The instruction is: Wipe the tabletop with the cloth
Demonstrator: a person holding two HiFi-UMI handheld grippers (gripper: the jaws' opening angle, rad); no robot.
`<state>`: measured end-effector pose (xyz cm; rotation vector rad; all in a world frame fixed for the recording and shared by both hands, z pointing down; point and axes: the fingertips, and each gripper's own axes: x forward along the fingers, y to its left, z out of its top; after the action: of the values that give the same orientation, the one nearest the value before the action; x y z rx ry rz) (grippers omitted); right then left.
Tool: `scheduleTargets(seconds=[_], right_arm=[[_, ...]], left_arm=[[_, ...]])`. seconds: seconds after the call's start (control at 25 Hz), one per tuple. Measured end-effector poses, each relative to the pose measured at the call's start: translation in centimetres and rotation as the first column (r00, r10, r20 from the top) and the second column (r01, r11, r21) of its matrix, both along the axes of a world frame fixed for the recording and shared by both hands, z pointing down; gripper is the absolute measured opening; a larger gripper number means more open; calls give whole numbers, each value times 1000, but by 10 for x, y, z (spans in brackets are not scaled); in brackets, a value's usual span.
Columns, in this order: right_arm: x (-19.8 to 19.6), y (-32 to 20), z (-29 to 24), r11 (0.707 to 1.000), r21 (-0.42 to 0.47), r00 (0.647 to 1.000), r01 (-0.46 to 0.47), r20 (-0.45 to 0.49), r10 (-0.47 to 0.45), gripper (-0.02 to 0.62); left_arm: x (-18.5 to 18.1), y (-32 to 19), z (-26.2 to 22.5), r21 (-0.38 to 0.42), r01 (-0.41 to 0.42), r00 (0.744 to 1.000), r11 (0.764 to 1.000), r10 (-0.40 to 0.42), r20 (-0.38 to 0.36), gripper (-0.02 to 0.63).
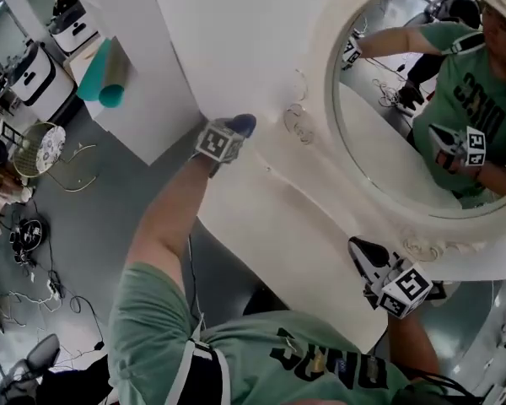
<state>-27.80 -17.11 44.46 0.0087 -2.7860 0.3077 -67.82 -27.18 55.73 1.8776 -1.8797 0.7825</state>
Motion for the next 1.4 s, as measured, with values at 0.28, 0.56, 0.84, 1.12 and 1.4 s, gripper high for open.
scheduleTargets(seconds=[0.28,0.56,0.84,1.12,1.4], right_arm=[[-20,-34,29,994,-17,990,-110,-89,108,12],[-5,-59,63,972,-71,962,-222,-177,207,12],[-23,-62,68,975,-78,962,-208,-197,189,12],[-58,-45,61,992,-64,981,-109,-169,97,12],[-102,-19,50,997,-60,993,53,-101,-59,12]], left_arm=[[-47,-106,121,-216,-38,999,976,39,0,87],[-67,-143,199,-371,-40,996,928,68,64,87],[-74,-143,209,-385,-69,997,920,82,16,89],[-74,-23,211,-447,-137,986,884,166,27,89],[-82,199,210,-443,-54,998,895,66,12,87]])
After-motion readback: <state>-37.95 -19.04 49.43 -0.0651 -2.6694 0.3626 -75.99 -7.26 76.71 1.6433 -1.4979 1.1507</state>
